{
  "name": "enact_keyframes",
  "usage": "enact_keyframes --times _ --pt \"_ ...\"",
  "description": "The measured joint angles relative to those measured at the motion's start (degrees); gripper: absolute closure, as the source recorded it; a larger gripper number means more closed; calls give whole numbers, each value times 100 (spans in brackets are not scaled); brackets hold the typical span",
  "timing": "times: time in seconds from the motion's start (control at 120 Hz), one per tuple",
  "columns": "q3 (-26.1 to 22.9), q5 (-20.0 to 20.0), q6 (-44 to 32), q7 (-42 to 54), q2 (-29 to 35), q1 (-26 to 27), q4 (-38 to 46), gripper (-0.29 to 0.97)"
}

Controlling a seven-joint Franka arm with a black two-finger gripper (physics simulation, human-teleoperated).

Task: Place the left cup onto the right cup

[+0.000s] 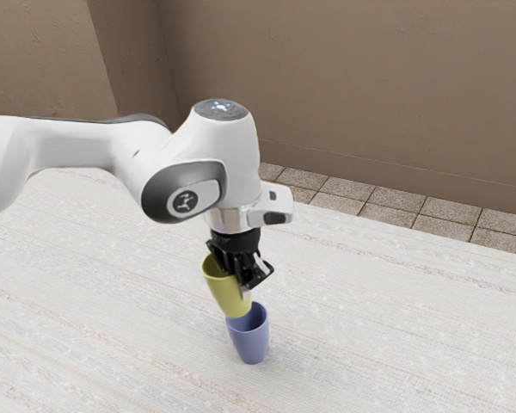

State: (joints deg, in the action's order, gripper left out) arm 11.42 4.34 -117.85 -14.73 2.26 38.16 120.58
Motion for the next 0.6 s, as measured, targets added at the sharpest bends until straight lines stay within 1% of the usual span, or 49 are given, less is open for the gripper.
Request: enact_keyframes --times 0.342,0.6 --pt "-90 0 3 -239 -32 50 -14 79" --pt "-139 -3 18 -353 -40 -21 -23 79"
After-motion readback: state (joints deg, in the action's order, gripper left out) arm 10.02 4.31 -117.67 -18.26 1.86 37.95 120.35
